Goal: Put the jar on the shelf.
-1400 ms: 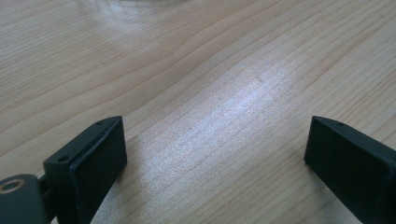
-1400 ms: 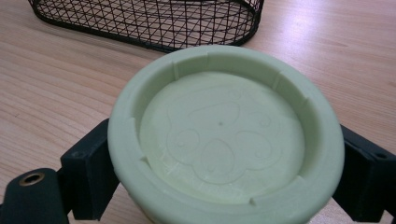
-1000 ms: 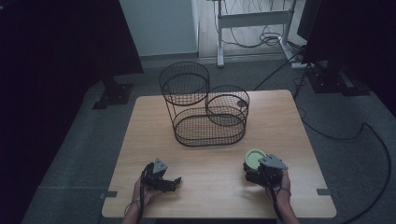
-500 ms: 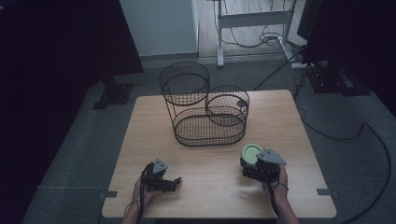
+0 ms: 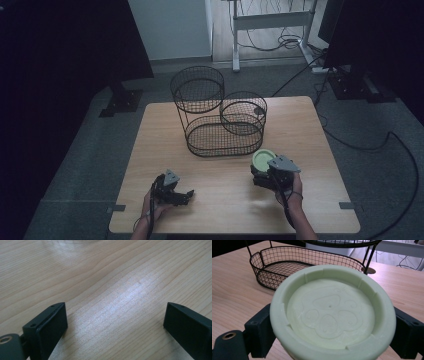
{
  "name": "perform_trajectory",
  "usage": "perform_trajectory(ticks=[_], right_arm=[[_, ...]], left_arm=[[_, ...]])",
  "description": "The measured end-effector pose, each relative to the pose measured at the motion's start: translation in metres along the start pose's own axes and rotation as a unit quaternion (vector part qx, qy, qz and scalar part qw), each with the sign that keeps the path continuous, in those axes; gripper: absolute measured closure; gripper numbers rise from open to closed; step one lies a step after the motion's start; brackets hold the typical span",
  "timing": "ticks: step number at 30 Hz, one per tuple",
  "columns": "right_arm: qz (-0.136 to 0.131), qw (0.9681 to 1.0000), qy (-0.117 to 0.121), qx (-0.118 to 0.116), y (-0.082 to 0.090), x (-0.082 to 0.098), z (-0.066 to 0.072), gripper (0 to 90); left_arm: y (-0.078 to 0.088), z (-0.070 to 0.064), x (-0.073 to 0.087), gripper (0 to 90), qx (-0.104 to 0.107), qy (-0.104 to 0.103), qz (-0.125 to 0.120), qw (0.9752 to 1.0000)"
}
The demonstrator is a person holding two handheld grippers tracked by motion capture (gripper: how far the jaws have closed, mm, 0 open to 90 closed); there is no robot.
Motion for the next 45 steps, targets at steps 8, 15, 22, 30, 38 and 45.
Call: perform_trajectory(ticks=[8, 15, 22, 30, 38, 45], right_arm=[[0.000, 1.0000, -0.001, 0.001, -0.004, -0.007, 0.002, 11.0], [0.003, 1.0000, -0.001, -0.001, -0.009, -0.012, 0.005, 11.0], [-0.001, 1.0000, -0.001, -0.008, -0.017, -0.022, 0.013, 11.0], [-0.003, 0.9999, 0.005, -0.013, -0.023, -0.033, 0.022, 11.0], [-0.009, 0.9998, 0.008, -0.016, -0.026, -0.044, 0.026, 11.0], [-0.012, 0.9996, 0.012, -0.020, -0.028, -0.050, 0.031, 11.0]], left_arm=[[0.000, 0.000, 0.000, 4.6, 0.000, 0.000, 0.000, 1.0000], [0.000, 0.000, 0.000, 4.6, 0.000, 0.000, -0.001, 1.0000], [0.000, 0.000, 0.000, 4.7, 0.000, 0.000, -0.001, 1.0000], [0.000, 0.000, 0.000, 4.7, 0.001, 0.000, -0.001, 1.0000], [0.000, 0.000, 0.000, 4.7, 0.001, 0.000, -0.001, 1.0000], [0.000, 0.000, 0.000, 4.7, 0.002, -0.001, 0.000, 1.0000]])
Point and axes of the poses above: each handheld gripper's, and its own axes: y roughly backward along the jaws, x roughly out of its underside, z roughly to its left, the point moved 2 cm from there along -y, roughly forward along the jaws, and after that the axes turned 4 degrees about z, right-handed, at the moved point
